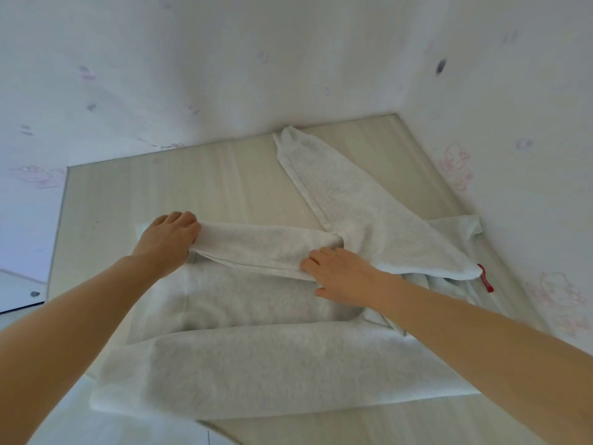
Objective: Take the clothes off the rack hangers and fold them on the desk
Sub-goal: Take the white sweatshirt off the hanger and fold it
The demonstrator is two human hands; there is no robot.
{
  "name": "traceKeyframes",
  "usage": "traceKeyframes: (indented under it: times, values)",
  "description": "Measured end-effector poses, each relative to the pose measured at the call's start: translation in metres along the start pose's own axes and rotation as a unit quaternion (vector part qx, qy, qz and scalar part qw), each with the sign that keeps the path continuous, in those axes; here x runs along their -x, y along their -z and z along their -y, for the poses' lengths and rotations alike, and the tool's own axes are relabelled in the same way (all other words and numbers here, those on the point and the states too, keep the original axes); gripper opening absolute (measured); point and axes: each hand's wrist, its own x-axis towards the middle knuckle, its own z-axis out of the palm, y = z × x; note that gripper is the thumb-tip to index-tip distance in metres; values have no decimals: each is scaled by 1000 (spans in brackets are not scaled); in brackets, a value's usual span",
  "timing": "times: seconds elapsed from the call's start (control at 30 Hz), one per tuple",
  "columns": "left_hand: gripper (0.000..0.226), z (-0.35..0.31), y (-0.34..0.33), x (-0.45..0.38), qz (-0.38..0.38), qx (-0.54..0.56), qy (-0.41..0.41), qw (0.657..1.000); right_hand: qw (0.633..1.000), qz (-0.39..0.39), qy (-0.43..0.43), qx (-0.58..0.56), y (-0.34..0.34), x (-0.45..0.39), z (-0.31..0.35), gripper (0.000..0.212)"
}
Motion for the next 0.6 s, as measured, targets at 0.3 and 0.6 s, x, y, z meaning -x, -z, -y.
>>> traceKeyframes:
  times: [0.3, 0.6]
  values:
    - [19, 10, 20, 26, -161, 93, 34, 982, 973, -85, -146, -158, 28, 1, -5, 26]
    - [29, -13, -20, 127, -38, 0, -177, 983, 995, 52, -16, -78, -2, 73, 22, 34]
